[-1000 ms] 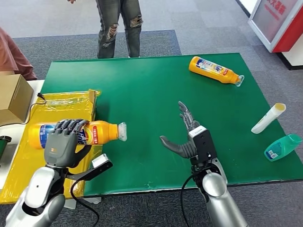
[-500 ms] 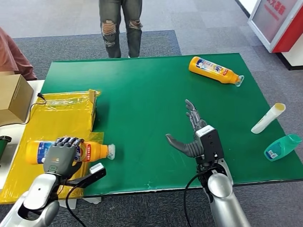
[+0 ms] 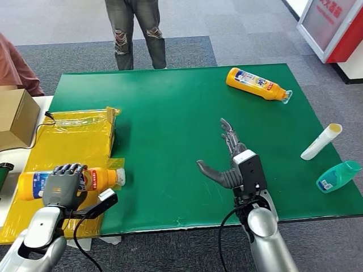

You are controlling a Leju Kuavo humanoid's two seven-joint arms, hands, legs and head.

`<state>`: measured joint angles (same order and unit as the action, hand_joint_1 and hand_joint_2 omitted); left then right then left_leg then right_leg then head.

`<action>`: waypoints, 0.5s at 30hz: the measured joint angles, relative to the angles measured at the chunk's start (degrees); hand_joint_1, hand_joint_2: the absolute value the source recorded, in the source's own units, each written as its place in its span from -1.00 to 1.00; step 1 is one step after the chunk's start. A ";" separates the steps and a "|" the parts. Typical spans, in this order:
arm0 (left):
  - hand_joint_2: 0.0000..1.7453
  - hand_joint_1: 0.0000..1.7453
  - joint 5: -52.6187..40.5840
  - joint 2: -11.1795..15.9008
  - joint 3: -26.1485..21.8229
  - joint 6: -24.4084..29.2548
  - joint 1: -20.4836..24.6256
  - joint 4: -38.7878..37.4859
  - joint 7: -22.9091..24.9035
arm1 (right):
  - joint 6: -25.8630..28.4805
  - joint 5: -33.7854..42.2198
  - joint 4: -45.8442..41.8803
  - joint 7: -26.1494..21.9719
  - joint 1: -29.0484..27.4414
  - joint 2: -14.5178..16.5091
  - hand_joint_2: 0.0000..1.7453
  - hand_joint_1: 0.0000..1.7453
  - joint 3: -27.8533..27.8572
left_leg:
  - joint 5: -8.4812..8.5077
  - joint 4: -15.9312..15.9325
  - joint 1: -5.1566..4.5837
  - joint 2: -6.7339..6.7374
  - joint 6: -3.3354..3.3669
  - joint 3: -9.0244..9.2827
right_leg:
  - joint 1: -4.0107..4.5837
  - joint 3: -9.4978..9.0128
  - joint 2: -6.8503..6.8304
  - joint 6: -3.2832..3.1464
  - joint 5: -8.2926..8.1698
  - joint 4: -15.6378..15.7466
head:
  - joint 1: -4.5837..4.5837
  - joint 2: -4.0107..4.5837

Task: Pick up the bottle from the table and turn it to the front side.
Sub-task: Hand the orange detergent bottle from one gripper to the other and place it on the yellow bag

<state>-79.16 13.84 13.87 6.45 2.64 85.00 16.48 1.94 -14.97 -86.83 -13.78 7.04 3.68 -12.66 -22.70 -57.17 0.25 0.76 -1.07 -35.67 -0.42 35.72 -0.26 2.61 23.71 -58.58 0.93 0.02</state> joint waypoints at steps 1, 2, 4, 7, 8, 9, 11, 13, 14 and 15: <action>1.00 1.00 0.05 -0.17 -0.43 0.53 0.25 -0.34 -0.06 | -0.04 -0.04 -0.01 0.05 0.01 0.12 1.00 -1.00 -0.01 | 0.00 0.00 0.00 0.00 0.00 0.00 | 0.00 0.00 0.00 0.00 0.00 0.00 | 0.01 0.00; 1.00 1.00 0.14 -0.34 -0.88 1.06 0.55 -0.73 -0.20 | -0.08 -0.08 -0.01 0.11 0.05 0.25 1.00 -1.00 -0.02 | 0.00 0.00 0.00 0.00 0.00 0.00 | 0.00 -0.01 0.00 0.00 0.00 0.00 | 0.00 0.00; 1.00 1.00 0.40 -0.76 -1.72 1.99 1.20 -1.64 -0.68 | -0.16 -0.12 -0.01 0.21 0.19 0.49 1.00 -1.00 -0.07 | 0.01 0.00 0.00 0.00 0.00 0.00 | 0.00 -0.01 0.00 0.00 -0.01 0.00 | 0.00 0.00; 1.00 1.00 1.35 -1.53 -2.82 3.06 1.81 -2.82 -1.76 | -0.28 -0.15 -0.01 0.28 0.39 0.72 1.00 -1.00 -0.19 | 0.01 0.00 0.00 0.00 0.00 0.00 | 0.00 -0.01 0.00 -0.01 -0.01 0.00 | 0.00 0.00; 1.00 1.00 1.65 -1.76 -3.04 3.29 1.94 -3.12 -2.08 | -0.33 -0.16 -0.01 0.30 0.44 0.78 1.00 -1.00 -0.24 | 0.01 0.00 0.00 0.00 0.00 0.00 | 0.00 -0.01 0.00 -0.01 -0.01 0.00 | 0.01 0.00; 1.00 1.00 1.80 -1.97 -3.18 3.43 2.06 -3.36 -2.31 | -0.37 -0.19 -0.01 0.31 0.49 0.85 1.00 -1.00 -0.33 | 0.01 0.00 0.00 0.00 0.00 0.00 | 0.00 -0.01 0.00 -0.01 -0.01 0.00 | 0.01 0.00; 1.00 1.00 1.88 -2.39 -3.36 3.56 2.35 -3.81 -2.54 | -0.45 -0.27 -0.04 0.33 0.58 0.99 1.00 -1.00 -0.60 | 0.01 0.00 0.00 0.00 0.00 0.00 | 0.00 0.00 0.00 -0.01 -0.01 0.00 | 0.01 0.00; 1.00 1.00 1.89 -2.82 -3.46 3.56 2.66 -4.09 -2.61 | -0.53 -0.38 -0.17 0.39 0.64 1.06 1.00 -1.00 -0.87 | 0.01 0.00 0.00 0.00 0.00 0.00 | 0.00 0.00 0.00 -0.01 -0.01 0.00 | 0.01 0.00; 1.00 1.00 1.89 -3.03 -3.47 3.56 2.81 -4.18 -2.62 | -0.56 -0.42 -0.27 0.43 0.66 1.06 1.00 -1.00 -0.98 | 0.01 0.00 0.00 0.00 0.00 0.00 | 0.00 0.00 0.00 -0.01 -0.01 0.00 | 0.01 0.00; 1.00 1.00 1.94 -3.22 -3.47 3.55 2.94 -4.25 -2.65 | -0.56 -0.44 -0.36 0.45 0.67 1.06 1.00 -1.00 -1.09 | 0.01 0.00 0.00 0.00 0.00 0.00 | 0.00 0.00 0.00 -0.01 -0.01 0.00 | 0.01 0.00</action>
<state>-77.23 10.62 10.40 9.99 5.58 80.76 13.83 1.38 -15.41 -87.18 -13.33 7.71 4.74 -13.75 -22.69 -57.17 0.25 0.76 -1.07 -35.68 -0.42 35.71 -0.26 2.61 23.71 -58.58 0.93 0.02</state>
